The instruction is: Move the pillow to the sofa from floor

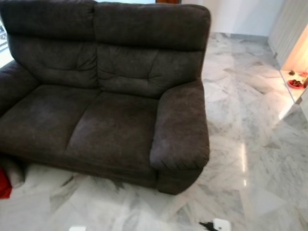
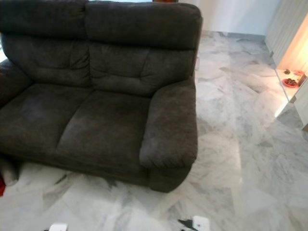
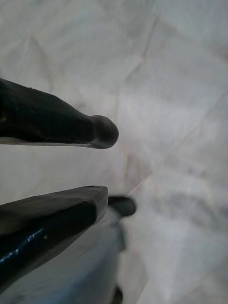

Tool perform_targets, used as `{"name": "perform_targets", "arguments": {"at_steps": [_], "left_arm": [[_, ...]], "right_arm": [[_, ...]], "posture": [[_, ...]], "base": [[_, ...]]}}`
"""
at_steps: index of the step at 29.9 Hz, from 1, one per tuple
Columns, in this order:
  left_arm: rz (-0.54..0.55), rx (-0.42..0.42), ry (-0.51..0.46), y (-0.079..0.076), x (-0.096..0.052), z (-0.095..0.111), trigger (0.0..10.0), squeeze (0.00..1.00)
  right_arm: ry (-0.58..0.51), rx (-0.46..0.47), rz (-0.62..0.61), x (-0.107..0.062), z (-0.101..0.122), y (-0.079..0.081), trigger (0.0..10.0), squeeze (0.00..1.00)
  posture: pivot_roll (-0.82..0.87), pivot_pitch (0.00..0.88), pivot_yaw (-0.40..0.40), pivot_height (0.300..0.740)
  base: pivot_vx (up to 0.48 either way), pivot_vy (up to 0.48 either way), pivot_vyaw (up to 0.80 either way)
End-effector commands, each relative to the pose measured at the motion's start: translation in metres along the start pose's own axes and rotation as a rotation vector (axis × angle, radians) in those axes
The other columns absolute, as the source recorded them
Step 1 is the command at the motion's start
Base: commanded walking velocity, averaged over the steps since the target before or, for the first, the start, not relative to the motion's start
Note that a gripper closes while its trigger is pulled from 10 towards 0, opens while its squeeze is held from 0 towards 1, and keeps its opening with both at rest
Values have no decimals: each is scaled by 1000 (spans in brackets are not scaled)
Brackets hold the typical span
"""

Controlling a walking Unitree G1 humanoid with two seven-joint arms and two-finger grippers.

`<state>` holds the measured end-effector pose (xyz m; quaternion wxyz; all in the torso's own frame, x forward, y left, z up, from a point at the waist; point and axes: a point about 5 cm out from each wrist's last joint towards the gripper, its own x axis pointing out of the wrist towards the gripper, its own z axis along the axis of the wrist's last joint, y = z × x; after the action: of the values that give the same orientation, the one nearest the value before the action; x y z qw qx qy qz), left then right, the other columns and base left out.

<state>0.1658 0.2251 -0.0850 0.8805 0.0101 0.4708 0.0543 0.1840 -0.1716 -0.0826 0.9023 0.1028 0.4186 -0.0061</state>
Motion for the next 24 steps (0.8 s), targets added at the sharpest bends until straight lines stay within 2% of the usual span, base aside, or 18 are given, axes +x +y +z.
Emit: {"name": "perform_targets", "arguments": {"at_steps": [1,24], "left_arm": [[-7,-8,29,-3,-1,-7,10000,0],[-9,-5,28,-4,0,-6,10000,0]], "right_arm": [[10,5,-27,-3,-3,-10,10000,0],[6,5,-9,-2,-2,-7,10000,0]], "posture": [[-55,110,52,740],[-51,104,51,740]], "base": [[0,465,0],[0,466,0]]}}
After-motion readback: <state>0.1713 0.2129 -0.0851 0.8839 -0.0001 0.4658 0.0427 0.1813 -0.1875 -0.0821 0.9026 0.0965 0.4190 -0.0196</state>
